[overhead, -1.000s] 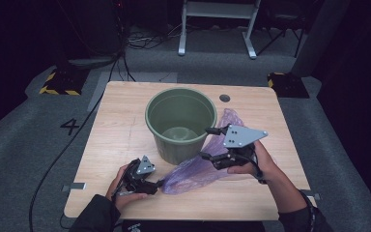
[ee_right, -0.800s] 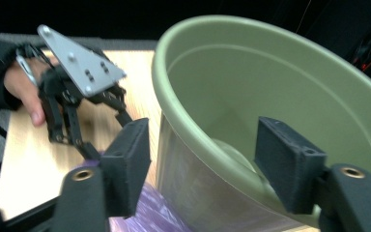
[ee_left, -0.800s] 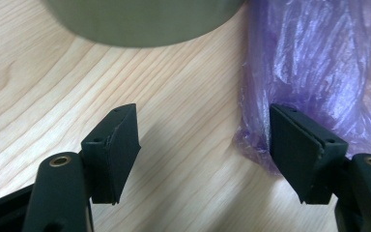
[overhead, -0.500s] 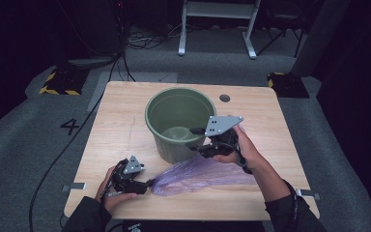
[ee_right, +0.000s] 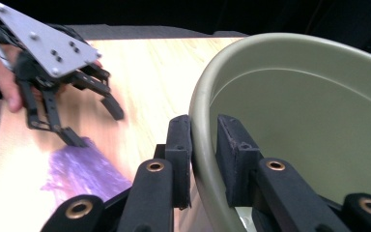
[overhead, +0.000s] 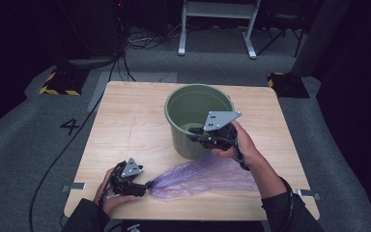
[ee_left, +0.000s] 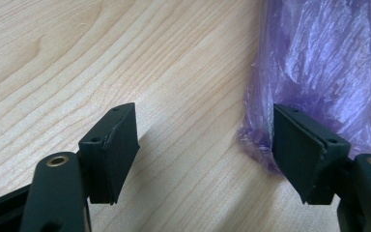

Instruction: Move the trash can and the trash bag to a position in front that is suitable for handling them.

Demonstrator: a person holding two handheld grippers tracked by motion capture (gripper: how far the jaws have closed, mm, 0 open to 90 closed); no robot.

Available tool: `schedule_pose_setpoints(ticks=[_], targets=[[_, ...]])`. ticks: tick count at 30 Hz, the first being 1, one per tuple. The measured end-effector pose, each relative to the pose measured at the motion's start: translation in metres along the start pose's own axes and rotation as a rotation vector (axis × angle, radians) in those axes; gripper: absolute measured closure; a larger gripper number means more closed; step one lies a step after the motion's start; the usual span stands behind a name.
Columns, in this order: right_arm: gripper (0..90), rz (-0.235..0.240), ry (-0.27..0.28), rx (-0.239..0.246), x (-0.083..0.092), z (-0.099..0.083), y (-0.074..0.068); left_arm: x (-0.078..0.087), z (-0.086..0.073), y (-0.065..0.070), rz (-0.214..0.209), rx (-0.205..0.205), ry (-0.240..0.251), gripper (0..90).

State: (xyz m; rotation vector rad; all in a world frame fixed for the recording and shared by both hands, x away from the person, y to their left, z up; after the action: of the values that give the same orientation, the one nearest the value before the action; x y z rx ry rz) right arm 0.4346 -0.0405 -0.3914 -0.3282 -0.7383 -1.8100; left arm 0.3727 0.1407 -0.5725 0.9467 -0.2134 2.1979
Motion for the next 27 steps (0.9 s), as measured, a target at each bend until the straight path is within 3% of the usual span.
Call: schedule_pose_setpoints(ticks=[8, 9, 11, 12, 13, 14, 16, 18, 22, 27], targets=[[70.6, -0.035, -0.059, 0.000, 0.010, -0.012, 0.012, -0.003, 0.003, -0.002, -0.020, -0.025, -0.003, 26.5], [49.2, -0.075, -0.096, -0.008, 0.013, -0.019, 0.018, -0.003, 0.003, -0.002, -0.020, -0.025, -0.003, 26.2], [39.2, -0.112, -0.084, 0.010, 0.020, -0.021, 0.019, -0.004, 0.004, -0.001, -0.017, -0.024, -0.006, 24.5], [39.2, -0.112, -0.084, 0.010, 0.020, -0.021, 0.019, -0.004, 0.004, -0.001, -0.017, -0.024, -0.006, 23.9], [35.4, -0.121, -0.063, 0.019, 0.025, -0.021, 0.017, -0.004, 0.004, -0.001, -0.016, -0.023, -0.006, 23.9], [30.0, -0.172, -0.027, 0.022, 0.039, -0.021, 0.014, -0.004, 0.004, -0.001, -0.015, -0.022, -0.007, 22.9], [27.5, -0.225, -0.016, 0.042, 0.055, -0.024, 0.010, -0.005, 0.004, -0.001, -0.014, -0.023, -0.009, 22.3], [27.4, -0.241, -0.007, 0.048, 0.062, -0.026, 0.006, -0.005, 0.005, -0.001, -0.013, -0.023, -0.009, 22.0], [26.3, -0.252, 0.032, 0.035, 0.090, -0.042, -0.012, -0.007, 0.005, 0.000, -0.010, -0.019, -0.012, 20.4], [26.3, -0.226, 0.022, -0.036, 0.096, -0.075, -0.034, -0.011, 0.008, 0.000, -0.002, -0.011, -0.016, 17.2]])
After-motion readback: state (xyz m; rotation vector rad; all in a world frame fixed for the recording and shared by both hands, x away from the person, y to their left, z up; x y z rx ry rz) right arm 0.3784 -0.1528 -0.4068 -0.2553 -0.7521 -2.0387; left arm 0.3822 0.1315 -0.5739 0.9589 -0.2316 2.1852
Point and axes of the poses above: each handheld gripper's, and its own axes: x roughly backward along the jaws, z roughly out of its top, y roughly to its right, the point moved 10 cm from there along -x, roughly forward along the jaws, and after that the axes turned 9 degrees about x, right-handed, at the moved point
